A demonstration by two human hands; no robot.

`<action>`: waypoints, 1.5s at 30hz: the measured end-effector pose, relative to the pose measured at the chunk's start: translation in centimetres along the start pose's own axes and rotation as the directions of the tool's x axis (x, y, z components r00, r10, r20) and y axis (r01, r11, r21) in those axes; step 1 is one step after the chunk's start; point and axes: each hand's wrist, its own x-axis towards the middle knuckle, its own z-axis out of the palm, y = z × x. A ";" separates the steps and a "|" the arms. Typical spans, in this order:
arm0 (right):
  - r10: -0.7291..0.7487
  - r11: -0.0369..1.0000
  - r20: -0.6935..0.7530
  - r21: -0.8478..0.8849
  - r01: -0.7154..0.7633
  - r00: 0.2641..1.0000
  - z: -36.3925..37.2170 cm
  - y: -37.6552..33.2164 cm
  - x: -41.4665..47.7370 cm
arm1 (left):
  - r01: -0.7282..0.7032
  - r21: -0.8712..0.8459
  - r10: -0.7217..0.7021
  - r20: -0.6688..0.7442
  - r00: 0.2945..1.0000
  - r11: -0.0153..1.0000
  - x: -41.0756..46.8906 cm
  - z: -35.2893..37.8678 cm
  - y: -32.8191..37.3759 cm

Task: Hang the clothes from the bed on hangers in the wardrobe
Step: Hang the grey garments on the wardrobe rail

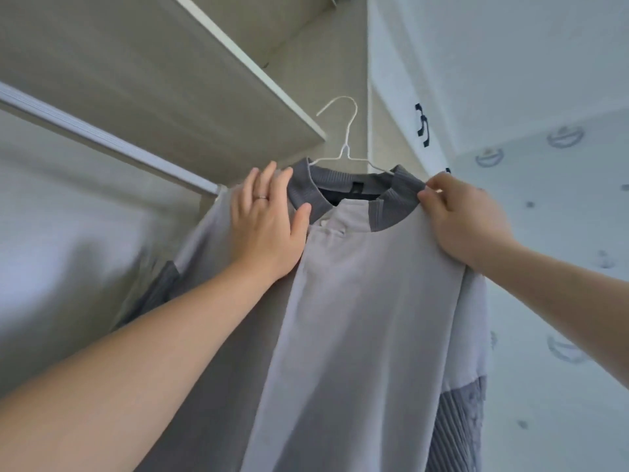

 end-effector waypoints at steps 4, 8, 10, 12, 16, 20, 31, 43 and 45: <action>0.054 0.980 -0.045 -0.189 -0.062 0.998 -8.6 7.7 -0.6 | -0.001 -0.108 0.003 0.013 1.000 0.994 -0.2 2.8 10.2; 0.094 0.919 -0.074 -0.376 -0.115 0.993 -17.7 14.8 -2.3 | 0.046 -0.289 -0.031 0.056 0.998 0.956 -1.7 6.2 21.4; 0.118 0.884 -0.077 -0.446 -0.140 0.990 -22.1 18.3 -3.7 | 0.080 -0.429 -0.038 0.107 0.994 0.900 -3.0 8.0 27.2; 0.150 0.849 -0.085 -0.499 -0.173 0.985 -26.5 21.8 -5.4 | 0.128 -0.580 -0.003 0.212 0.977 0.804 -4.8 9.8 33.0; 0.213 0.730 -0.104 -0.644 -0.229 0.972 -34.7 28.1 -9.5 | 0.241 -0.758 0.135 0.396 0.908 0.606 -9.4 13.8 44.3; 0.310 0.592 -0.130 -0.749 -0.298 0.942 -41.6 33.7 -15.2 | 0.354 -0.797 0.264 0.522 0.811 0.490 -15.3 18.3 55.2; 0.684 0.304 -0.301 -0.710 -0.635 0.664 -51.3 45.8 -38.0 | 0.468 -0.843 0.511 0.535 0.673 0.266 -35.7 26.4 78.1; 0.805 -0.071 -0.538 -0.505 -0.860 0.249 -50.6 55.6 -55.2 | 0.481 -0.871 0.748 0.383 0.542 0.097 -51.7 36.8 95.2; 0.812 -0.112 -0.544 -0.501 -0.858 0.212 -51.7 57.0 -56.6 | 0.464 -0.883 0.763 0.348 0.544 0.072 -52.9 37.3 98.6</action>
